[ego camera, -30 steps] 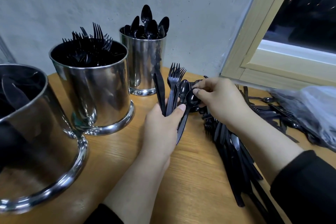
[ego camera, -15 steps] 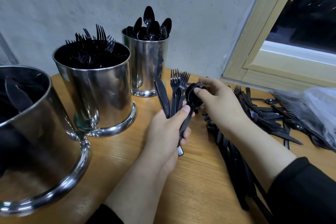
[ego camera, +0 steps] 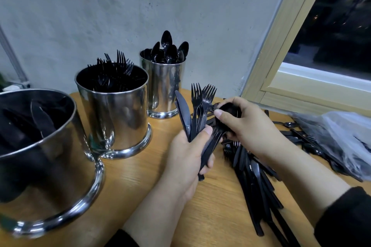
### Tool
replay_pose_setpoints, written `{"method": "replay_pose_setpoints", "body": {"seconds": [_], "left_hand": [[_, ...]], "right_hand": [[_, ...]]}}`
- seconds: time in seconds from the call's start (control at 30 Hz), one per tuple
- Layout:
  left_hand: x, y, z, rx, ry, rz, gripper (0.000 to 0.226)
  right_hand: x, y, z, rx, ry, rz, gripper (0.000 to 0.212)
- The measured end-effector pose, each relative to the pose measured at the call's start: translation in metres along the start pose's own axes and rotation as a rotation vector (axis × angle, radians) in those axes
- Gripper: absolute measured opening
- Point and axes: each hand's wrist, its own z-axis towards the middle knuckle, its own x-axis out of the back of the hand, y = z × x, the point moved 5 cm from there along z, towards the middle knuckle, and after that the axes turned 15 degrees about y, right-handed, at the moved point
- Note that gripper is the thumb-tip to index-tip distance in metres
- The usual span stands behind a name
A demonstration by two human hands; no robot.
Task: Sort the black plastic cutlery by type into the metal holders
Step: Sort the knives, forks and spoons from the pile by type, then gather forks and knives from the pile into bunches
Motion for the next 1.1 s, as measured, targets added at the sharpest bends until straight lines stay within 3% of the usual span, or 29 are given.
{"method": "replay_pose_setpoints", "body": {"seconds": [0.27,0.4,0.47,0.7,1.1], "left_hand": [[0.018,0.042,-0.013,-0.103,0.067,0.142,0.013],[0.040,0.088,-0.018,-0.252,0.151,0.279,0.026],[0.043,0.111,-0.024,-0.272,0.159,0.237,0.027],[0.046,0.162,-0.031,-0.257,0.117,0.039,0.029],[0.047,0.166,0.001,-0.218,0.202,0.052,0.021]], "right_hand": [[0.052,-0.043,-0.013,0.205,0.254,-0.113,0.007],[0.059,-0.082,-0.006,0.273,0.349,-0.063,0.007],[0.052,-0.106,0.001,0.329,0.376,-0.028,0.007],[0.000,-0.170,0.053,0.577,0.351,-0.120,0.007],[-0.076,-0.153,0.142,0.576,0.279,-0.278,0.014]]}}
